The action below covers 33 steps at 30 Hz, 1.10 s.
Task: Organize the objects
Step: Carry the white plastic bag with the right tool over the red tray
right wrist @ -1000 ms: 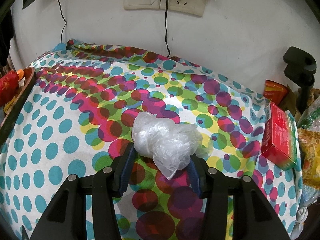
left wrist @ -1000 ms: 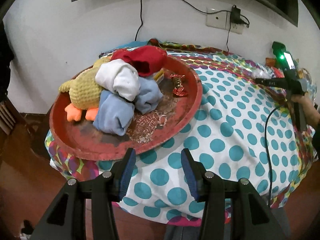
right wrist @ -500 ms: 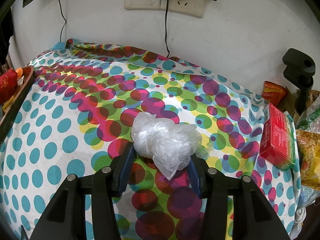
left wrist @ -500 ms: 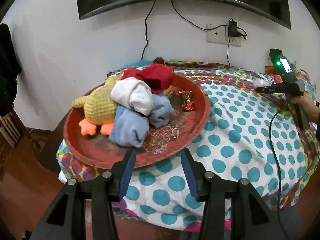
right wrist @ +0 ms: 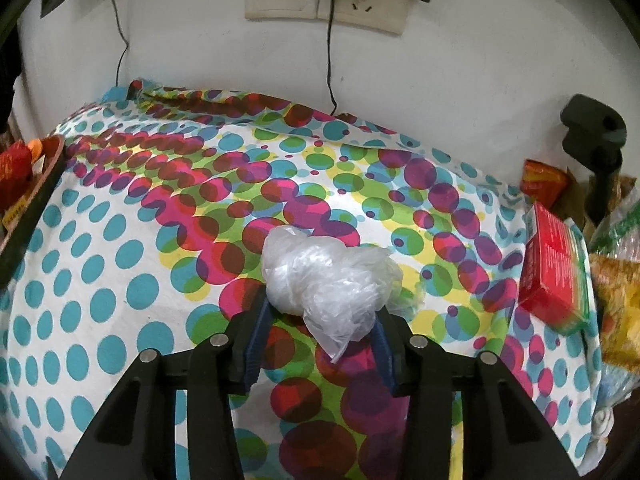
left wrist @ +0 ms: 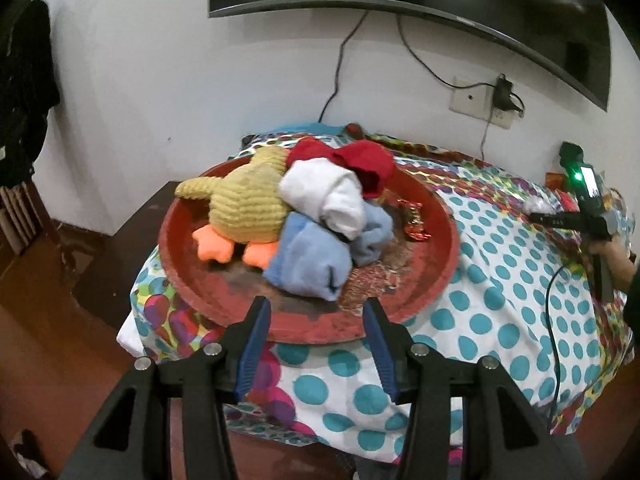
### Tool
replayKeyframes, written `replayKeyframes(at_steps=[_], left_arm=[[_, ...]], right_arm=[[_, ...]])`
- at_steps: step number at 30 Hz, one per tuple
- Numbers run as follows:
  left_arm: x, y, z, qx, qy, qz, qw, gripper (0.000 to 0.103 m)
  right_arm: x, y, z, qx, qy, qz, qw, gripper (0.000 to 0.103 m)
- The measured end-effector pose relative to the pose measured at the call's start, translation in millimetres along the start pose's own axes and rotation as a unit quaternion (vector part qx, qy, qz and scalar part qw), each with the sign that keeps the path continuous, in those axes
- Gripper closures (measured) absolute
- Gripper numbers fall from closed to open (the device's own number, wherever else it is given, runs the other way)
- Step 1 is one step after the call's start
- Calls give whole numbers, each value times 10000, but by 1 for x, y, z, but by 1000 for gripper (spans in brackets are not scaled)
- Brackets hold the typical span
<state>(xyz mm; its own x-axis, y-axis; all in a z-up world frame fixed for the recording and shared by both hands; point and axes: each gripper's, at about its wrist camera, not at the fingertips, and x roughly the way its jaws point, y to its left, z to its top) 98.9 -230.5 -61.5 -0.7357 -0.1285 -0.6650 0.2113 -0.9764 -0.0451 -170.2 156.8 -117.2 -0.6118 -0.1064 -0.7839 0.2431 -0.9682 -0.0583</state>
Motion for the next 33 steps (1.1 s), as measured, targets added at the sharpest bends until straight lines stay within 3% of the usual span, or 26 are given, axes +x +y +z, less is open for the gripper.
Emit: replayKeyframes(at_steps=[10, 14, 26, 33], left_arm=[[1, 15, 1, -261, 50, 59, 9996, 54], [1, 17, 2, -310, 48, 76, 9995, 54], [-8, 15, 4, -294, -44, 74, 9995, 54], [-9, 28, 6, -538, -8, 117, 9985, 54]], right_arm=[[-11, -9, -7, 555, -6, 104, 9984, 68], [-31, -52, -13, 573, -105, 139, 9982, 68], [-106, -126, -11, -218, -454, 954, 9942, 68], [-152, -156, -24, -848, -529, 1649, 9812, 68]])
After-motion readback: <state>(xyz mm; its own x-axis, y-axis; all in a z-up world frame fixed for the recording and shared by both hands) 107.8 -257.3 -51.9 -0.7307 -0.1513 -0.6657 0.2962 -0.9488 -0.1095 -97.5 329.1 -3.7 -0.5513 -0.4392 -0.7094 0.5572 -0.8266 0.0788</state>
